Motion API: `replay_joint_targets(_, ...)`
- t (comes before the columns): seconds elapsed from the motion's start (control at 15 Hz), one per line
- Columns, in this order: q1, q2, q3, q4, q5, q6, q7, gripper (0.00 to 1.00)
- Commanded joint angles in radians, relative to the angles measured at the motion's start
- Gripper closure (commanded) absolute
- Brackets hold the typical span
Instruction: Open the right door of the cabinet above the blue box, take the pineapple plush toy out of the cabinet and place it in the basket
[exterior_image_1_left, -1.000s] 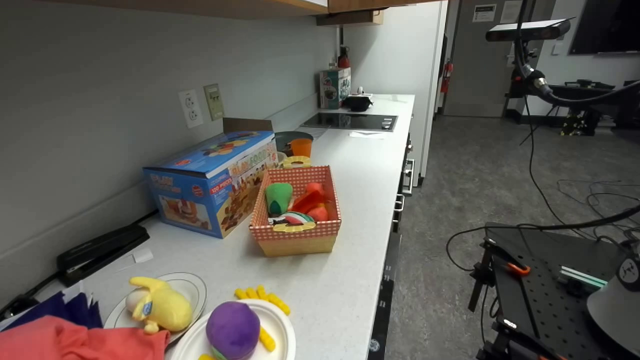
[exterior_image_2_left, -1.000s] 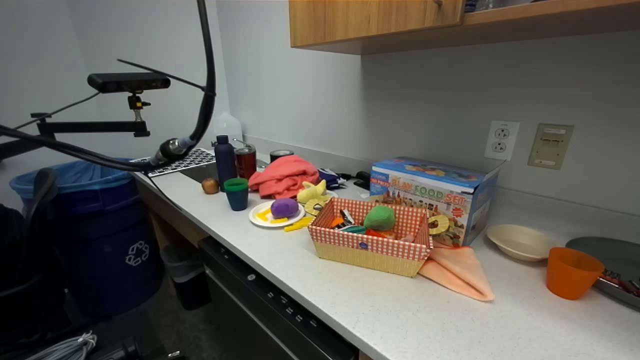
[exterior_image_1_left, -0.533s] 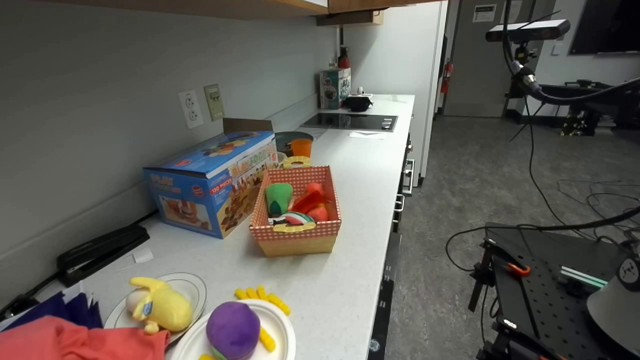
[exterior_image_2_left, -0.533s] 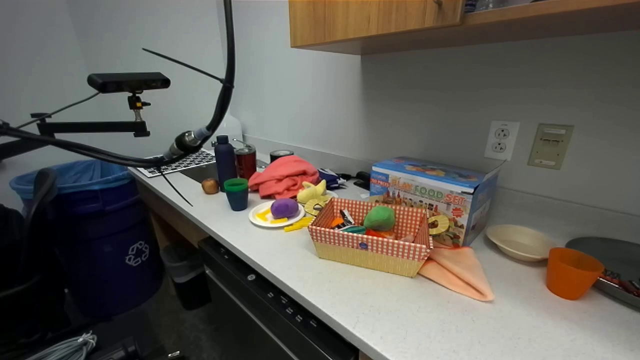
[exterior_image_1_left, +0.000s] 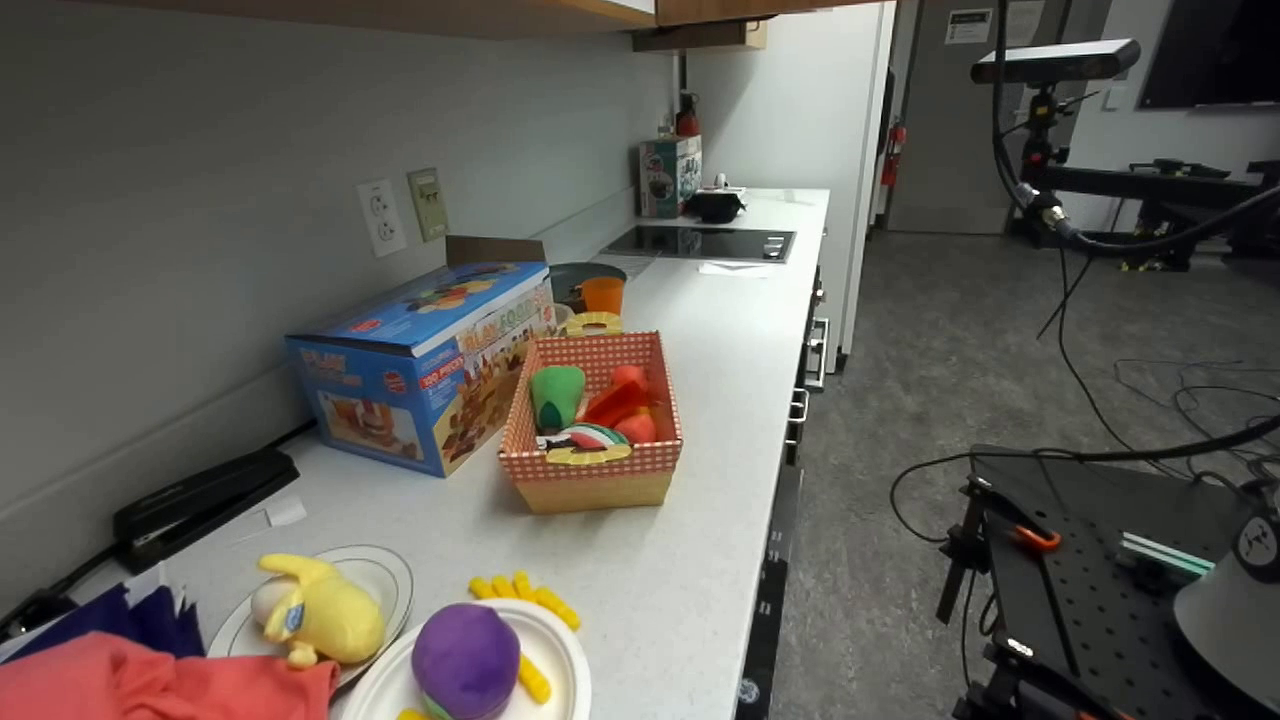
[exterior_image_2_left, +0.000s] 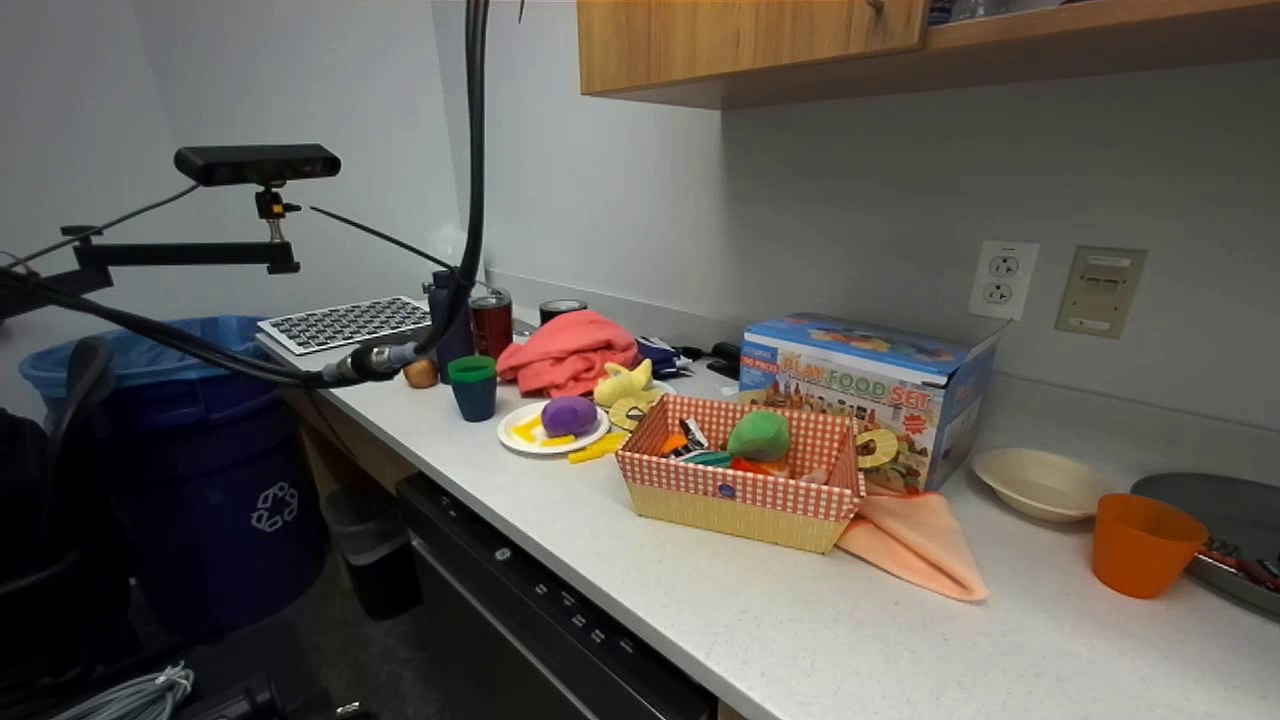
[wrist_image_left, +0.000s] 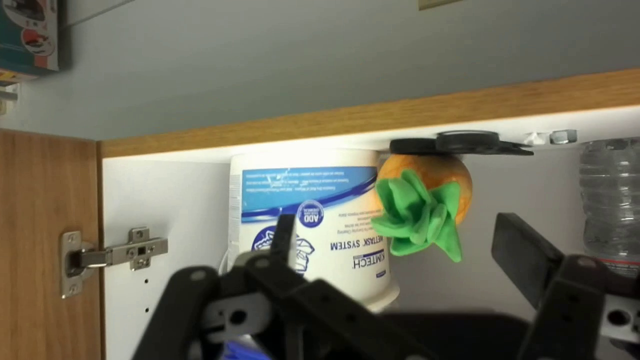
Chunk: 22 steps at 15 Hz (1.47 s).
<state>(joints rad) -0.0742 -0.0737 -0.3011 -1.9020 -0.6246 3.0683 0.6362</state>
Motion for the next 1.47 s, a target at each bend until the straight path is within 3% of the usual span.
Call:
replay_joint_targets(0.0,-0.022,0.050,0.050,-0.010,0.272,0.119,-0.220,0.00)
replay_joint_targets(0.07,0.042,0.055,0.005,-0.007,0.311,0.132,-0.247,0.00)
replay_joint_targets(0.13,-0.009,0.061,0.081,0.002,0.394,0.137,-0.319,0.00)
replay_joint_targets(0.47,-0.014,0.095,0.136,0.086,0.532,0.136,-0.469,0.00)
replay_joint_targets(1.07,-0.078,0.165,0.118,0.175,0.547,0.148,-0.596,0.00)
replay_joint_targets(1.33,-0.101,0.199,0.110,0.216,0.562,0.140,-0.594,0.00)
replay_joint_targets(1.4,-0.086,0.160,0.108,0.157,0.522,0.131,-0.560,0.00)
